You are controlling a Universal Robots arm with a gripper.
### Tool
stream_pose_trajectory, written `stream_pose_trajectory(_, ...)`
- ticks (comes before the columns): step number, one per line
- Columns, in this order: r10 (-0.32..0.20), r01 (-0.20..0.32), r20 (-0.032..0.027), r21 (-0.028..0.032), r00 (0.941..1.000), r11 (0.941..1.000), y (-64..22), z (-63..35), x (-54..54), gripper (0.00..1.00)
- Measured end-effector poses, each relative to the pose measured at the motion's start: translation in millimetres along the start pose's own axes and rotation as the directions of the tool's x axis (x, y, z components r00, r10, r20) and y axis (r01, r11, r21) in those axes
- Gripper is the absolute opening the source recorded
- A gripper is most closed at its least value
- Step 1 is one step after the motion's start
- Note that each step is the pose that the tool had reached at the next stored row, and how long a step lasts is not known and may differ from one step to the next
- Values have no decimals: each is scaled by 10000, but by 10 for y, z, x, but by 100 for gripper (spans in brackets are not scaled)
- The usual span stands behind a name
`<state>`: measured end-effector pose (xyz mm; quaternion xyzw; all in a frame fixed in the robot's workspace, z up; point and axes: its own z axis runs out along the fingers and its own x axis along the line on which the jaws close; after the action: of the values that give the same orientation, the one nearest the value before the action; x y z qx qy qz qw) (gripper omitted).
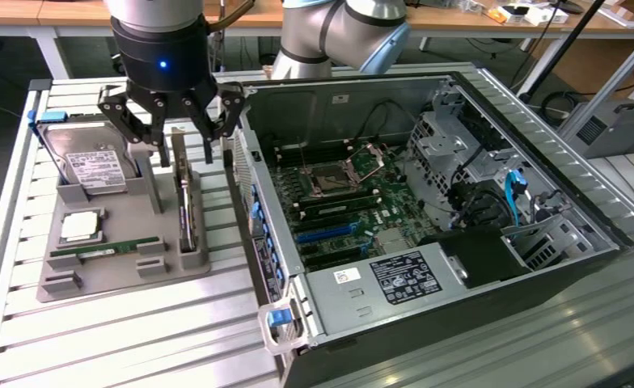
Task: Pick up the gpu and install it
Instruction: 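Pick up the gpu and move the gpu toward the slot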
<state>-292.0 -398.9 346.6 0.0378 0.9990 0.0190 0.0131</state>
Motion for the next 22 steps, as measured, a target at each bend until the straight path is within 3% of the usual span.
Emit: stream_pose_trajectory(22,1,-1,1,1,10000,10000,-3,55,10,54)
